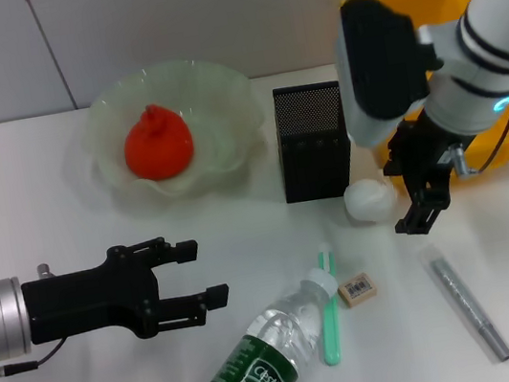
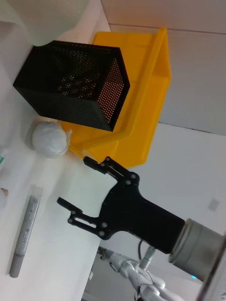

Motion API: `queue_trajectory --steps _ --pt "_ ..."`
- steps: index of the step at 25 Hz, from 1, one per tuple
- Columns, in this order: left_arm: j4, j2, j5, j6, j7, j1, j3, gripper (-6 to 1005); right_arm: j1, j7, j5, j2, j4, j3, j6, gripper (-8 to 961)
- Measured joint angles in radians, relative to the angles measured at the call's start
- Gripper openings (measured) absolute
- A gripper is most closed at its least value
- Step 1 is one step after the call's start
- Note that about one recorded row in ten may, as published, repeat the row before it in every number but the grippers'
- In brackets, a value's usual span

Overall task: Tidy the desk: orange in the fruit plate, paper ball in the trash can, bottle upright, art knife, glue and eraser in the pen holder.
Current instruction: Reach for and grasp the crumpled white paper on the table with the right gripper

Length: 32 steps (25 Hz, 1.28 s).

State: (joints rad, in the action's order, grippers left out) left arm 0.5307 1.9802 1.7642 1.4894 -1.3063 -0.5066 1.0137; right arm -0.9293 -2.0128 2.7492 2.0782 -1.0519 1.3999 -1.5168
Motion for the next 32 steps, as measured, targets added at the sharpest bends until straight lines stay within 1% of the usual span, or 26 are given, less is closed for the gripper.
queue_trajectory --steps 3,9,17,28,32 --pt "0.0 0.001 0.001 -0.007 0.0 0.0 0.0 814 0.005 0.0 0.001 0.002 0.016 0.048 0.044 801" --pt "0.0 0.001 0.001 -0.009 -0.002 -0.001 0.0 814 0.008 -0.013 0.001 0.006 0.039 0.106 0.102 800" --pt "0.0 0.0 0.001 -0.014 -0.002 -0.001 0.0 815 0.018 -0.016 0.002 0.008 0.041 0.156 0.155 801" --pt "0.0 0.0 0.001 -0.02 -0.002 -0.001 0.0 815 0.019 -0.019 0.002 0.008 0.081 0.217 0.214 801" --pt "0.0 0.0 0.001 -0.02 -0.002 -0.001 0.0 815 0.016 -0.022 0.002 0.009 0.087 0.223 0.206 801"
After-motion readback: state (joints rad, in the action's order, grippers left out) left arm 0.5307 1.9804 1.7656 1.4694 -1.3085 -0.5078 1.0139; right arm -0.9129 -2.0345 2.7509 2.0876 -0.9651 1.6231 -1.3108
